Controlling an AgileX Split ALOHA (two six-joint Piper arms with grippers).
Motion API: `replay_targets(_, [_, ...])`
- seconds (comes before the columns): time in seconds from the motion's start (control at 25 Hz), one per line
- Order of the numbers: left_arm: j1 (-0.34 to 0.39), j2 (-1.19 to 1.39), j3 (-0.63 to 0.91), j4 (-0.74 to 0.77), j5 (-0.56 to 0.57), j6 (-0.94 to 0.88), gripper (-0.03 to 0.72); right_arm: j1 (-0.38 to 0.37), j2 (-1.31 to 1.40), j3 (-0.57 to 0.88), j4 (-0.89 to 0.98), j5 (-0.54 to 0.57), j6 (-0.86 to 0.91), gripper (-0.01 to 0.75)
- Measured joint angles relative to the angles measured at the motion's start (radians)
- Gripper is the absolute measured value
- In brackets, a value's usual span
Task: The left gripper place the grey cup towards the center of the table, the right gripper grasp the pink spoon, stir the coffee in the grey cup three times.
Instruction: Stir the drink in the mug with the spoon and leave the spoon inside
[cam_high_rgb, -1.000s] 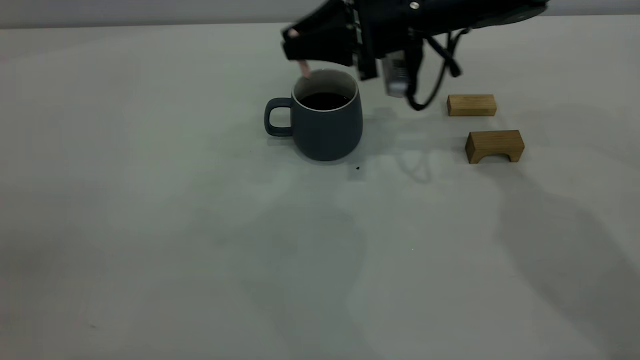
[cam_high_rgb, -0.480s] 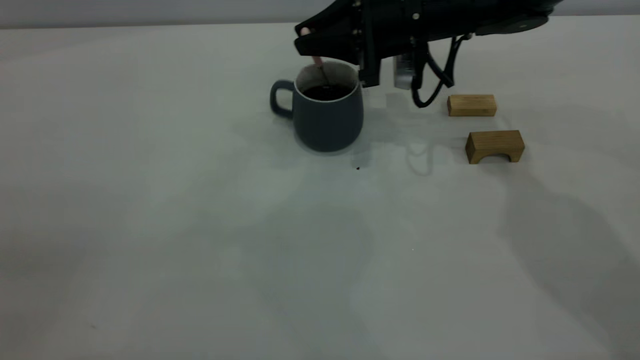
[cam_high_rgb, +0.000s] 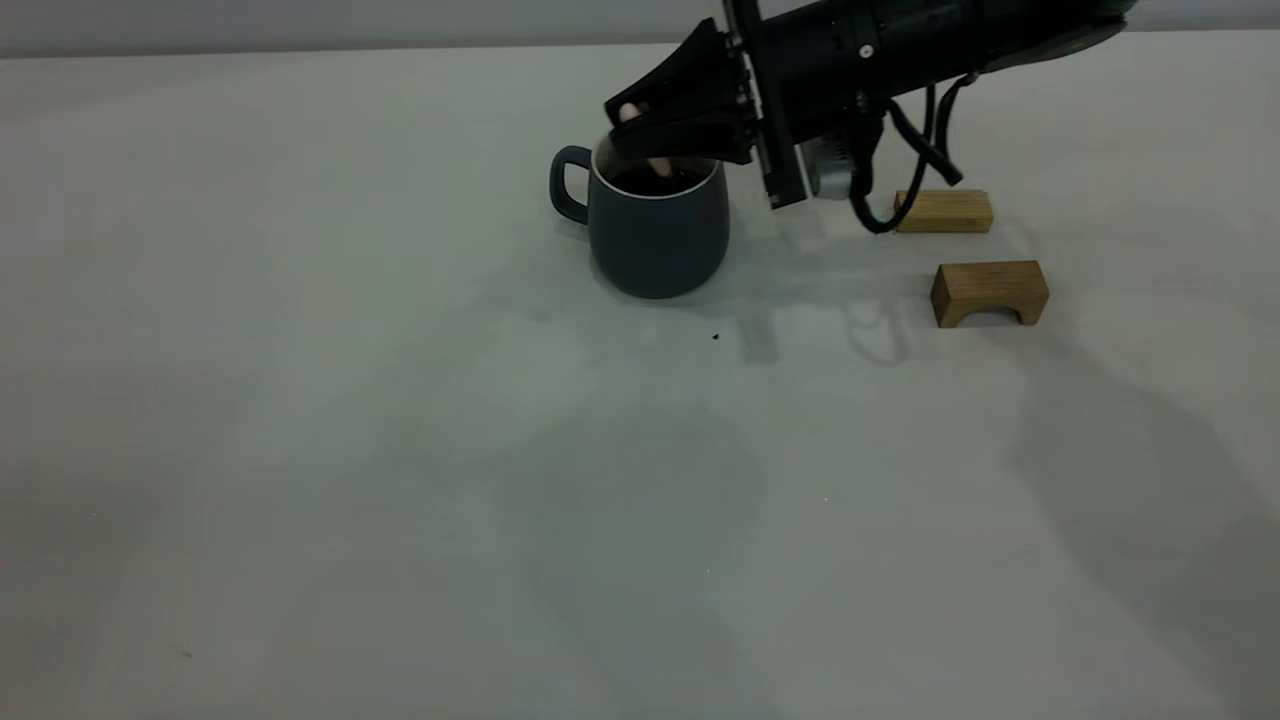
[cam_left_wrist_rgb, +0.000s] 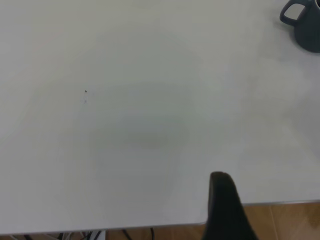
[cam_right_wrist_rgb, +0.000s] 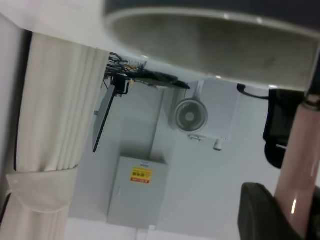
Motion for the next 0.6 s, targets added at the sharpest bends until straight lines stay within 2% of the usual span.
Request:
replay_targets(0.32, [0.0,0.0,0.0,0.0,0.0,0.0,0.519,0.045,0.0,0.0,0.194,-0.001,0.01,0.149])
replay_targets(0.6, [0.0,0.0,0.0,0.0,0.0,0.0,0.519,0.038,0.0,0.0,0.203,-0.159,-0.027,0.149])
